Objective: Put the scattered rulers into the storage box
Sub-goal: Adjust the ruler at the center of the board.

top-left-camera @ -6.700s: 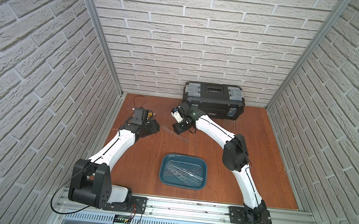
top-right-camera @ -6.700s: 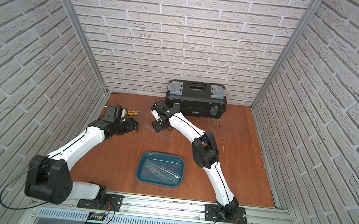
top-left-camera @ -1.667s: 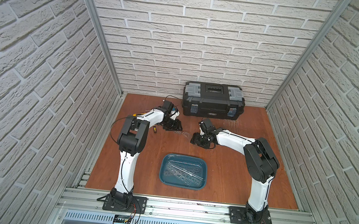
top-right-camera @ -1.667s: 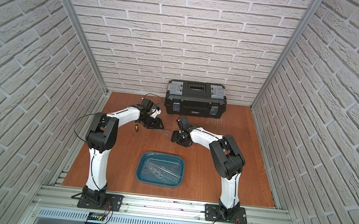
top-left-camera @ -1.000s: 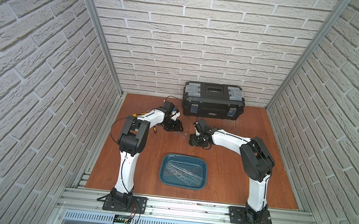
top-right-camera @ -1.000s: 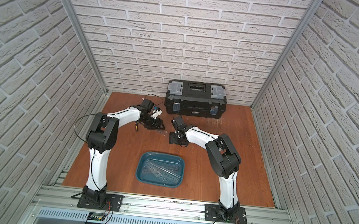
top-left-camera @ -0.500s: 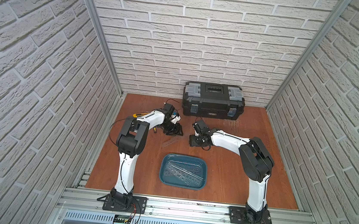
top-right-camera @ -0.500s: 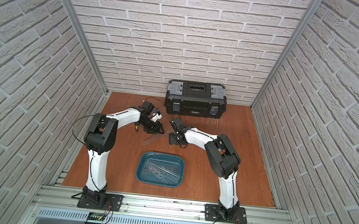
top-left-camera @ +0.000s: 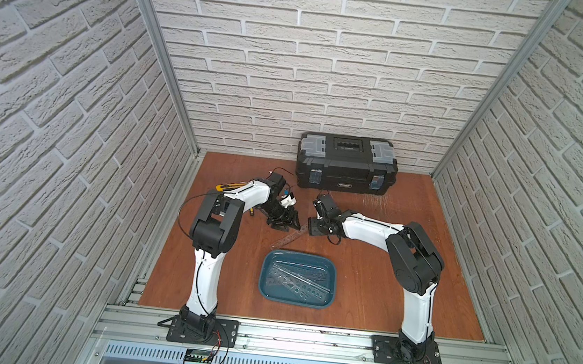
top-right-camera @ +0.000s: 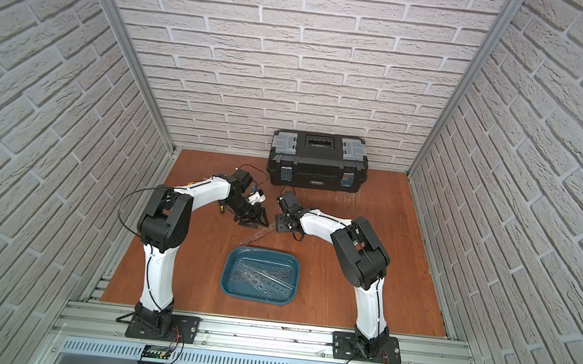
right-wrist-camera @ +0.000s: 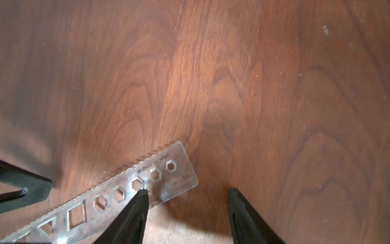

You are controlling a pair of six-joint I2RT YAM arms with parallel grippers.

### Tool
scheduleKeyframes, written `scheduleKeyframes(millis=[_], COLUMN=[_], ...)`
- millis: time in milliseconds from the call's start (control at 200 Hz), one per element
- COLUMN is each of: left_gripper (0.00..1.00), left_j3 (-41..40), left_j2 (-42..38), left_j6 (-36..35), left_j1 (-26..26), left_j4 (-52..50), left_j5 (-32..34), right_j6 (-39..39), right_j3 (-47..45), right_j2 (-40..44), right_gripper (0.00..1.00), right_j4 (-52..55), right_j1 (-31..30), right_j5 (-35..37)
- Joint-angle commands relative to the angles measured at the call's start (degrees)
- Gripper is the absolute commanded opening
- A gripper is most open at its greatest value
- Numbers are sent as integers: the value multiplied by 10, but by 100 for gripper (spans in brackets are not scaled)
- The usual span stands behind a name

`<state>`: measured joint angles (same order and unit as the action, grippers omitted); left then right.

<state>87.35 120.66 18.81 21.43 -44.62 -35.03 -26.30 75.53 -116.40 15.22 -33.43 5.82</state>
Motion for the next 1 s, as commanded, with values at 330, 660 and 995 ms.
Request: scheduleKeyframes(millis=[330, 660, 995], left_gripper=[59, 60, 61], left_j3=[32, 119, 175], left_j2=[-36, 7, 70], left_j6=[-102, -162, -194], left_j1=[61, 91, 145], left_j4=[-35, -71, -102], left_j5=[177, 238, 288], right_j6=[-93, -116, -118], right_j3=[-151, -188, -231], right_j2=[57, 173, 263], right_gripper=[64, 66, 66], right_j4=[-59, -64, -43], right_j1=[47, 86, 114], right_j5=[-137, -188, -198])
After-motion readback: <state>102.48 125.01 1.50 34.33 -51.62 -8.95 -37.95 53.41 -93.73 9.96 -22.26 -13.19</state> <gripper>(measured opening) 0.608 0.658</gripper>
